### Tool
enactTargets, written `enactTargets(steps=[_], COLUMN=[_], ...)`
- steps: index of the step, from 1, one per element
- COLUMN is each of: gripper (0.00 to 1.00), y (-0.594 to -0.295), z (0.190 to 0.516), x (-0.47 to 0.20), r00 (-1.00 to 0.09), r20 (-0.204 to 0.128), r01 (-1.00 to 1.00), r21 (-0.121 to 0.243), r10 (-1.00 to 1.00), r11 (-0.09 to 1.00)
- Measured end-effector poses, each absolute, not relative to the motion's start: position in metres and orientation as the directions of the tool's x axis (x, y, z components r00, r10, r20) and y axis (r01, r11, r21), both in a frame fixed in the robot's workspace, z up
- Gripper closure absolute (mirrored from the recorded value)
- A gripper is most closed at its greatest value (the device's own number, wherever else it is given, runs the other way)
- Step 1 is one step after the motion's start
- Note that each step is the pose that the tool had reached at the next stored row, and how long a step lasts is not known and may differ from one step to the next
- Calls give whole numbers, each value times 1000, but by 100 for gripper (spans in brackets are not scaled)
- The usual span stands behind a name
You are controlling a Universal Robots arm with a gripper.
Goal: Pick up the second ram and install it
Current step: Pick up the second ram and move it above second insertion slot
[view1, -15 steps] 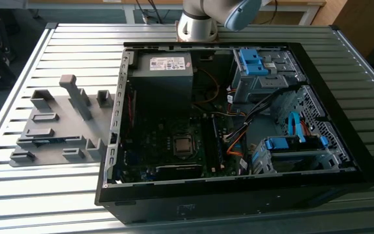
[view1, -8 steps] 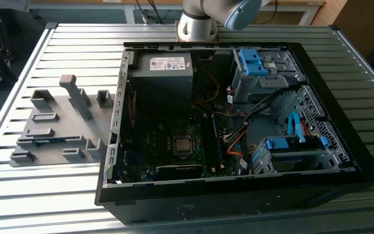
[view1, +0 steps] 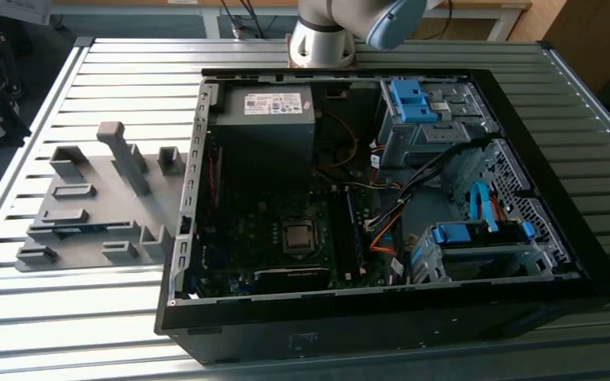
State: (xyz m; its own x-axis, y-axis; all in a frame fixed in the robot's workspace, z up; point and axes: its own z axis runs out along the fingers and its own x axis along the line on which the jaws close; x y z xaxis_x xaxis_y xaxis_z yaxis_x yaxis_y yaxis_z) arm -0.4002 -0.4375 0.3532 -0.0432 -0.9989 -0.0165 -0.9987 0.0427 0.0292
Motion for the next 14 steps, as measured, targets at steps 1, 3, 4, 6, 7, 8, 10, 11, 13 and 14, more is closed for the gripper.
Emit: enactTargets(steps=[1,3,4,6,7,8,10,11,13,14], gripper=[76,76,76,76,76,76,76,76,76,76], y=[-438,-438,-438,-438,-438,-438,-438,-438,-438,-438], z=[353,352,352,352,352,351,350,350,349,349], x=[-400,-400,-400,-400,-400,-400,-400,-400,-400,-400], r00=[-43,-43,-43,-43,-43,-43,-43,-43,-43,-43], r20=[-16,-16,-16,-17,-17,-17,-16,-17,-17,-17], r01=[-999,-999,-999,-999,-999,-999,-999,-999,-999,-999], r21=[29,29,29,29,29,29,29,29,29,29], r10=[-999,-999,-999,-999,-999,-999,-999,-999,-999,-999], r11=[43,43,43,43,43,43,43,43,43,43])
